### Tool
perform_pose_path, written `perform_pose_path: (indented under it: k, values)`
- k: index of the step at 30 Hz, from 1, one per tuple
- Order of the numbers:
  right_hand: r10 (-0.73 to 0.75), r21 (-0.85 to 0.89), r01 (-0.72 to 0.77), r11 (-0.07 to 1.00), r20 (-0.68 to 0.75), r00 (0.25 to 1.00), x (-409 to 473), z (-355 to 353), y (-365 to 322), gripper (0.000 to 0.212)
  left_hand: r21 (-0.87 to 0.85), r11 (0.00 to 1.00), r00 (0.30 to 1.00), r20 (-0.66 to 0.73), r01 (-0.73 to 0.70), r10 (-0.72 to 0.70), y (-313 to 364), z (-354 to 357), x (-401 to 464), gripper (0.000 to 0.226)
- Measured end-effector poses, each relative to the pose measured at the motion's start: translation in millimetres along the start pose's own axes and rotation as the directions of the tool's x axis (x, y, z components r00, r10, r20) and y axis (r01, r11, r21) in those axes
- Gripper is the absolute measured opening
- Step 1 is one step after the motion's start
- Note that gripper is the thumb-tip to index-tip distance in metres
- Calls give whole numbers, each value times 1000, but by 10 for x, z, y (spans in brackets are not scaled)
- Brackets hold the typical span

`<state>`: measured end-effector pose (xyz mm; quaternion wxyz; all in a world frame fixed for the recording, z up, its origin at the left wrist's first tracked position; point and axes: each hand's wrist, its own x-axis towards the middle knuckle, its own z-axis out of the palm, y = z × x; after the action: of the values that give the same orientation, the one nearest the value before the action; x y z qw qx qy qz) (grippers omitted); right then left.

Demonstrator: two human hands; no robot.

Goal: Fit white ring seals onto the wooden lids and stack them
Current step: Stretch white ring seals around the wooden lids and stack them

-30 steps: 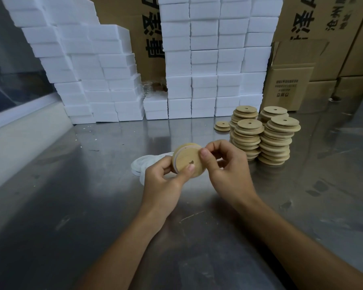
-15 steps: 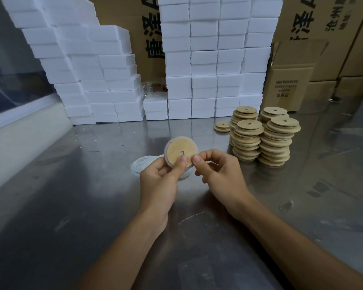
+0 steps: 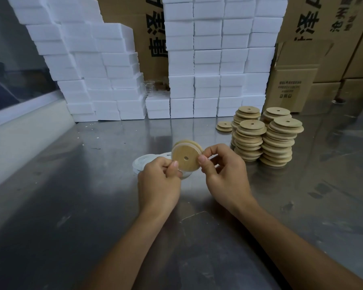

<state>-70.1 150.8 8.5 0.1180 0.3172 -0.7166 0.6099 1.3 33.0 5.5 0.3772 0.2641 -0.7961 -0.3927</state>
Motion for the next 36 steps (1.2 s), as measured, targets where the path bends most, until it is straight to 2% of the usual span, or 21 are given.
perform_pose_path:
  k: [4, 6, 9, 11, 14, 20, 23, 26, 29, 32, 34, 36]
  values:
    - [-8, -1, 8, 1000, -39, 999, 13, -17, 9, 15, 31, 999, 1000, 18, -26, 26, 19, -47, 31, 21]
    - [20, 7, -20, 1000, -53, 998, 24, -20, 20, 11, -47, 999, 998, 55, 4, -1, 28, -73, 54, 23]
    - [96, 21, -94, 995, -70, 993, 39, -26, 57, 12, -225, 965, 990, 68, 138, -126, 30, -150, 139, 27]
    - [158, 22, -157, 987, -66, 985, 48, -33, 81, 13, -347, 908, 970, 26, 235, -241, -2, -213, 258, 25]
    - [190, 0, -190, 982, -39, 981, 51, -30, 102, 14, -431, 836, 912, -66, 340, -405, -109, -289, 529, 20]
    - [211, -7, -211, 977, 10, 977, 51, -2, 135, 16, -458, 753, 817, -93, 472, -569, -343, -342, 1187, 12]
    - [221, -12, -221, 975, 11, 975, 48, -3, 149, 16, -398, 734, 776, -81, 550, -625, -478, -368, 1407, 20]
    - [237, -11, -237, 971, 22, 971, 51, 6, 149, 17, -297, 707, 740, -2, 642, -672, -634, -370, 1522, 25]
    - [249, -4, -249, 969, 26, 968, 58, 3, 149, 18, -180, 705, 725, 76, 686, -685, -727, -411, 1534, 16]
    - [261, 4, -261, 965, 28, 965, 59, -2, 150, 17, -161, 717, 729, 19, 678, -684, -755, -370, 1522, 20]
    - [269, -5, -269, 963, 45, 962, 63, 1, 143, 16, -128, 794, 785, -122, 594, -607, -752, -295, 1394, 21]
    - [271, -10, -271, 963, 62, 961, 65, 5, 141, 16, -70, 903, 872, -238, 425, -428, -752, -230, 1196, 21]
